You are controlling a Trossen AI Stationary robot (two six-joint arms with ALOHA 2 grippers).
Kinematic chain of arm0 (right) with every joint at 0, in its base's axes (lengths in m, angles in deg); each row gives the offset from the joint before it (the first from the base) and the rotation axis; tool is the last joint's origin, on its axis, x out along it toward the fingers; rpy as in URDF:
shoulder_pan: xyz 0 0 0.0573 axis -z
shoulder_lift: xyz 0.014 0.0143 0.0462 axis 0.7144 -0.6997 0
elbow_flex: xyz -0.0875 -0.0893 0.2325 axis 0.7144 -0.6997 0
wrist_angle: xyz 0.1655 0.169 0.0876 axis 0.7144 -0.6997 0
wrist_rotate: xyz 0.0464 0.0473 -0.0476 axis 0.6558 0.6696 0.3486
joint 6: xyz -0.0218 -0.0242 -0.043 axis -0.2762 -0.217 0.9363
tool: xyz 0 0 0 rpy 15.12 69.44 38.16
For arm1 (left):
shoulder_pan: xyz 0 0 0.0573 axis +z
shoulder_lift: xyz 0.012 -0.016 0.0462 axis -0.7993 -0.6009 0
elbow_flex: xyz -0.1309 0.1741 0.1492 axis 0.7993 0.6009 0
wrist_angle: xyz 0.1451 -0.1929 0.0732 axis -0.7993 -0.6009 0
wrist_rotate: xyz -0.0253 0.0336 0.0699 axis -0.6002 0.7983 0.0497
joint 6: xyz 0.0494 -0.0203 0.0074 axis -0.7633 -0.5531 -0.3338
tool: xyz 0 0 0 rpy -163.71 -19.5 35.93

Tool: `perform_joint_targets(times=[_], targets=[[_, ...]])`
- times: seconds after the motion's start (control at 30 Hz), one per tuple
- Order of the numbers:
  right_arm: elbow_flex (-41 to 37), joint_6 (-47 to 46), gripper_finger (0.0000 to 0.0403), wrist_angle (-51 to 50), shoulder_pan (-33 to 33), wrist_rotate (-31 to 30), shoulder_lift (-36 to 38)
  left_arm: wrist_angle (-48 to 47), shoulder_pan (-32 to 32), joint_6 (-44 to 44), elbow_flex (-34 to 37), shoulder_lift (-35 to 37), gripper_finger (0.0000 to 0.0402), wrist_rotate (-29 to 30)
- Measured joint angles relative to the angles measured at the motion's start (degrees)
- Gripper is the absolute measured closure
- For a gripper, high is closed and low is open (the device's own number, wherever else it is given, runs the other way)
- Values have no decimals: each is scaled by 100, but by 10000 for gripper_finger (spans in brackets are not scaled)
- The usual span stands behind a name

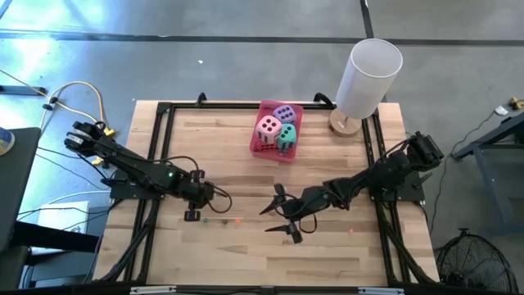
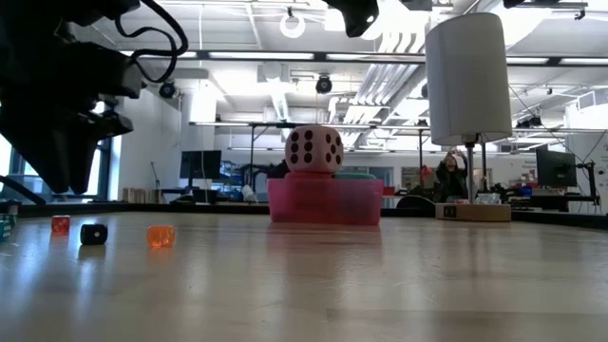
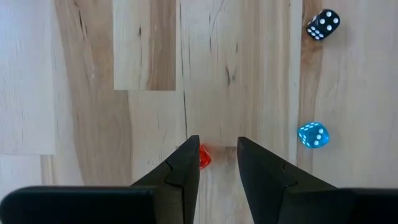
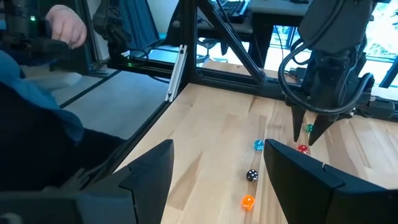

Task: Pick & Place Dice
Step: Put the small red dice into the bin

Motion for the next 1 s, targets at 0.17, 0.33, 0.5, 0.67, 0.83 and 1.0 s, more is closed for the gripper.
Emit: perform_joint_targets(times=[0.17,0.33,0.5,0.67,0.83,1.0], targets=[[0,-6,160,-9,-4,2,0,-105,0,18,0,0,300,-11],[0,-47,160,-9,-7,11,0,-172,2,81,0,0,300,-17],[0,-46,160,-9,-2,125,0,-175,2,261,0,0,300,-20],[0,-46,160,-11,-2,129,0,-190,2,278,0,0,297,-20],[0,-68,160,-25,-7,129,0,-220,2,278,2,0,261,-20],[0,-351,160,-103,-7,132,0,-278,31,288,9,0,217,73]])
